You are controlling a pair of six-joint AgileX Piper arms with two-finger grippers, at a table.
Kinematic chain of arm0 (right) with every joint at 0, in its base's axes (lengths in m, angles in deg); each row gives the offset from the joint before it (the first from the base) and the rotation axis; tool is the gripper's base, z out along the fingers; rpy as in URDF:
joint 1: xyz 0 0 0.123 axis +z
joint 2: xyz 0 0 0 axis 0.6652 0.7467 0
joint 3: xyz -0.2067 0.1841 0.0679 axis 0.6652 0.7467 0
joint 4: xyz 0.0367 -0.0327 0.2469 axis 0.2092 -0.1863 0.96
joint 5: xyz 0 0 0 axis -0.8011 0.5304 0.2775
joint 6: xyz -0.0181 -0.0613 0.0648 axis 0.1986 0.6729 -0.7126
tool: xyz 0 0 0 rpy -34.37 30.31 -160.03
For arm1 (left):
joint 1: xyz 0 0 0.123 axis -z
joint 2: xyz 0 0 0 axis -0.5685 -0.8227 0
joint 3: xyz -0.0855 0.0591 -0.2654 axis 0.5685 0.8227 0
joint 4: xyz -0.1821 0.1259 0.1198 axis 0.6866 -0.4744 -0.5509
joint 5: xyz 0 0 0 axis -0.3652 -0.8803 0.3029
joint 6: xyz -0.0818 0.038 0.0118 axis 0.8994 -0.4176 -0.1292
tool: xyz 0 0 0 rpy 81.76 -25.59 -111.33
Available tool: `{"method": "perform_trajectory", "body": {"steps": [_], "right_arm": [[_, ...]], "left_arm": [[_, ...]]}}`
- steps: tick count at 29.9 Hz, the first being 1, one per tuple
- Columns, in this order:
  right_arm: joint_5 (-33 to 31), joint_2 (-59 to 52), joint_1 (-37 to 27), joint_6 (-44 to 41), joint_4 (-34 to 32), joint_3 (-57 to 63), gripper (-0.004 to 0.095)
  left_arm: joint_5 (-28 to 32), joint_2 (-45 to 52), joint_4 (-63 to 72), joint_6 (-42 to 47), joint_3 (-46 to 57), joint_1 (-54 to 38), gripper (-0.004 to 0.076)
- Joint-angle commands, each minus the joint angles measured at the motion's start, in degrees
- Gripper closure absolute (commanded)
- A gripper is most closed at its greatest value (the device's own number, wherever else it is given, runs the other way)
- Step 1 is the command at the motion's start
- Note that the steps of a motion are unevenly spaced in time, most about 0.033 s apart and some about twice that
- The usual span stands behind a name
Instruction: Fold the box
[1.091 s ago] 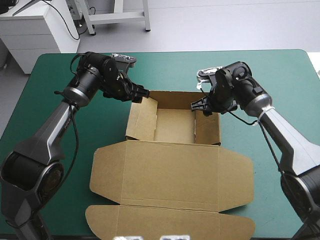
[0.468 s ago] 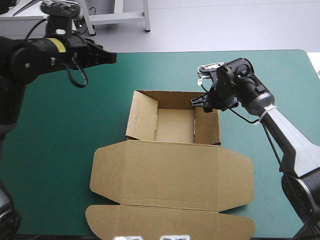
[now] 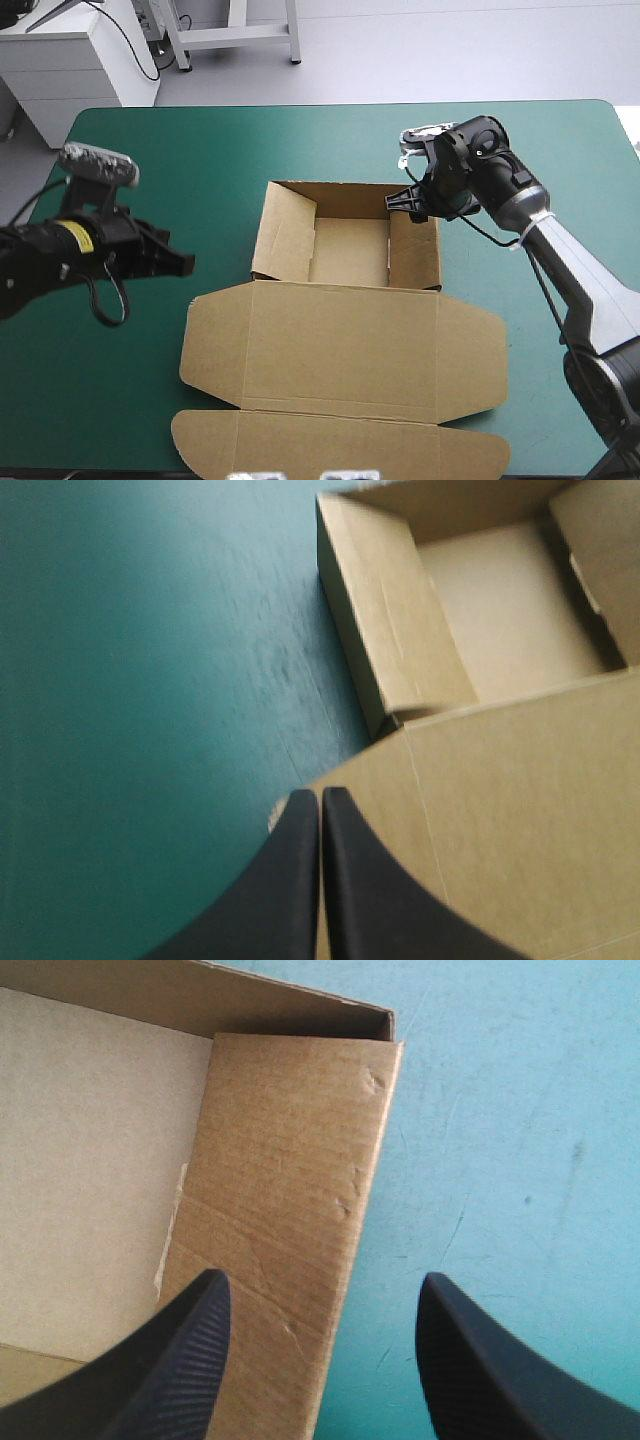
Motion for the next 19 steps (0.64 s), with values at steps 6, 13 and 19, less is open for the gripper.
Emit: {"method": "perform_trajectory", "body": {"steps": [6,13,19], "right_arm": [[-0.64,-1.35,-0.01,-3.96,-1.28,-1.01,0.0396],[-0.64,1.80,-0.01,-4.91,-0.52,0.01,0.0396],[-0.64,4.40,-0.01,-5.05,-0.52,1.87,0.0400]], "left_arm": [[12.44,12.95,2.59,0.21,25.86,0.39,0.0732],[16.40,22.80,4.49,0.50,42.02,0.39,0.0732],[17.79,28.17,4.94,0.64,46.17,0.39,0.0732]]}}
